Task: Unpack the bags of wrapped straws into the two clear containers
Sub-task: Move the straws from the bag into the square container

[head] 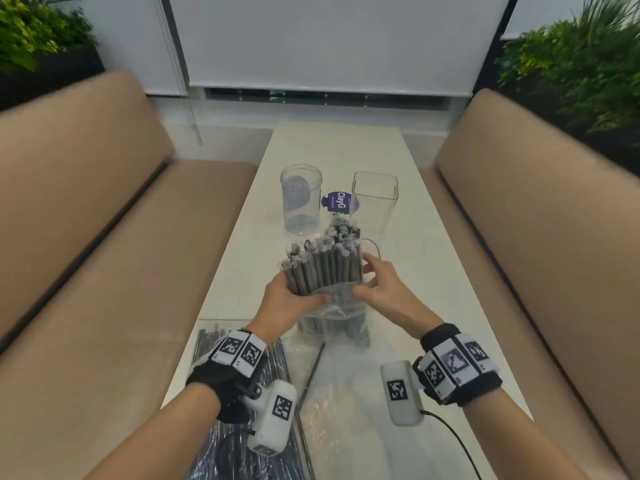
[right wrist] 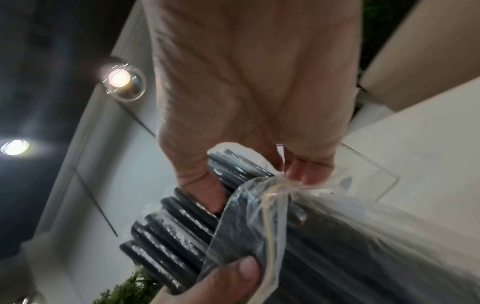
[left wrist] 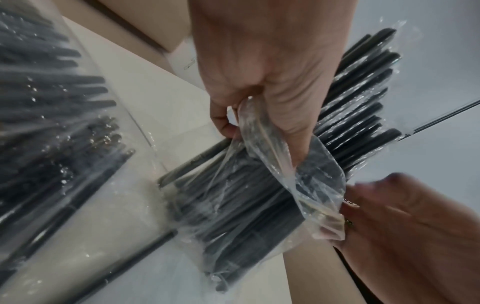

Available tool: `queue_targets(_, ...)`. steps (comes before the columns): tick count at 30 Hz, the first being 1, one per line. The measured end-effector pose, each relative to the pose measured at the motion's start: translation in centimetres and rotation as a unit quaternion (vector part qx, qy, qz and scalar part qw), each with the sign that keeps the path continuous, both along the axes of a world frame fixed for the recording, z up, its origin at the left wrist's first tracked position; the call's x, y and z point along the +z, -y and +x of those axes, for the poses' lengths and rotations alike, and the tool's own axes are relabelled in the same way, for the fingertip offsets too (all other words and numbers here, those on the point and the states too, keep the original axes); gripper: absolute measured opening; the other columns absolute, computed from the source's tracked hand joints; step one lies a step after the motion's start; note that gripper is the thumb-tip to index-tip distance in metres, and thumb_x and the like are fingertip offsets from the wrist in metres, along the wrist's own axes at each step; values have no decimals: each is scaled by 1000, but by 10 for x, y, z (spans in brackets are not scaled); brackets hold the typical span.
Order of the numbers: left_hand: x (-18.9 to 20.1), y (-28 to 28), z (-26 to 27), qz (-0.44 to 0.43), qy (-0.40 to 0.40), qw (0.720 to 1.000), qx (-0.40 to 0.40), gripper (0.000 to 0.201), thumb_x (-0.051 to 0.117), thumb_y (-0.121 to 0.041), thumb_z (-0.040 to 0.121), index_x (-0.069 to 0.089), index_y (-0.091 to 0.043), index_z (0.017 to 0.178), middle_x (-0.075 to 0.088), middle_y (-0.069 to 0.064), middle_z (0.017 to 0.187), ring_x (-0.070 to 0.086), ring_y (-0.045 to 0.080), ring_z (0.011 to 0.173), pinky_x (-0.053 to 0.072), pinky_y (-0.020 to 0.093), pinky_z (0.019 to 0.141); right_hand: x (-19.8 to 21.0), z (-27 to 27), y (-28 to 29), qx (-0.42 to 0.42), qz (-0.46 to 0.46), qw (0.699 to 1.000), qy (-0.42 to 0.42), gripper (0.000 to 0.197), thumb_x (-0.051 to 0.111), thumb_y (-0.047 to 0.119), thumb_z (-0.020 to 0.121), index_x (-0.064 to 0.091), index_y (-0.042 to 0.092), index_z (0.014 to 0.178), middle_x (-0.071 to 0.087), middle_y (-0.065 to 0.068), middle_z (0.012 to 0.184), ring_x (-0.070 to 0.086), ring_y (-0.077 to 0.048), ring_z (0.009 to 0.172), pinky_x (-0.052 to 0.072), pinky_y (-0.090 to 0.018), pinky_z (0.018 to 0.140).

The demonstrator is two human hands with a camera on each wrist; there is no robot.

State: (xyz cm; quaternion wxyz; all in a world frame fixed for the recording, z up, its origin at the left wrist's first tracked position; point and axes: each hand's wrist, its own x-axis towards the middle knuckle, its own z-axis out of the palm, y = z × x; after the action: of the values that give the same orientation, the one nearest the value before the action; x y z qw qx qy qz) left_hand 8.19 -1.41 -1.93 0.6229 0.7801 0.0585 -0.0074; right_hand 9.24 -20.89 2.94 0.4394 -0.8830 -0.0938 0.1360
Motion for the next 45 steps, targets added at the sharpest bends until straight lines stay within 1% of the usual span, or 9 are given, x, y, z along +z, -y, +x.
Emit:
queue_targets(4,2,-2,0,0,-10,1000,-14,58,86,-23,58,70,-17,114,77,3,103,73,18,98,59,45,88,-5,15,-5,-34,15,998,46,81,71,64,60,50,28,129,44,-1,123,44,-16,116,43,-33,97)
queue_targets(10,12,-2,5,-27,13,999,-18,51,88,-6,65,71,-15,112,77,1,102,73,14,97,59,32,86,21,28,-10,-30,60,989,132,15,70,15,83,57,20,90,61,2,89,57,-9,79,43,-8,61)
queue_targets(13,25,-2,12,-36,25,998,-37,51,88,-6,66,71,-16,112,78,-1,101,73,11,96,59,28,83,30,40,-7,-43,113,983,140,26,69,13,83,56,20,105,68,1,96,65,-15,89,53,-22,76)
queue_targets(16,37,-1,27,-42,31,997,-63,51,88,-8,66,70,-17,113,78,-1,103,73,12,97,58,30,84,48,56,-5,-63,139,978,143,10,69,17,85,60,14,82,61,17,66,56,-4,60,44,-23,60)
queue_targets(20,48,-1,54,-28,25,996,-85,56,89,-9,64,68,-16,116,77,-1,104,73,11,97,58,29,86,90,80,-1,-111,211,957,165,29,68,16,86,60,-12,84,55,-14,69,50,-16,64,40,-31,60)
queue_targets(24,47,-2,79,4,6,995,-100,59,89,-14,59,69,-16,115,77,-1,105,72,15,100,57,34,92,131,103,7,-122,250,944,178,11,63,6,87,67,-3,82,71,-18,74,67,-16,65,55,-36,73)
queue_targets(33,29,-11,102,-4,-35,994,-105,51,85,-10,68,68,-20,115,77,-3,105,72,9,98,57,22,82,219,190,51,-195,353,867,293,10,58,5,86,60,7,77,67,-4,63,65,-21,61,59,-33,63)
queue_targets(40,23,-8,105,-17,-45,993,-112,47,84,-2,69,70,-26,107,78,-10,101,72,3,95,55,12,75,128,265,38,-252,271,905,213,13,66,9,79,63,4,91,66,-4,79,63,-21,74,56,-44,78)
queue_targets(45,18,-8,106,-21,-41,993,-112,44,84,2,68,72,-29,98,78,-13,95,72,1,92,52,8,72,54,280,34,-247,178,945,123,8,70,18,85,63,14,86,67,-6,84,63,-22,77,53,-34,72)
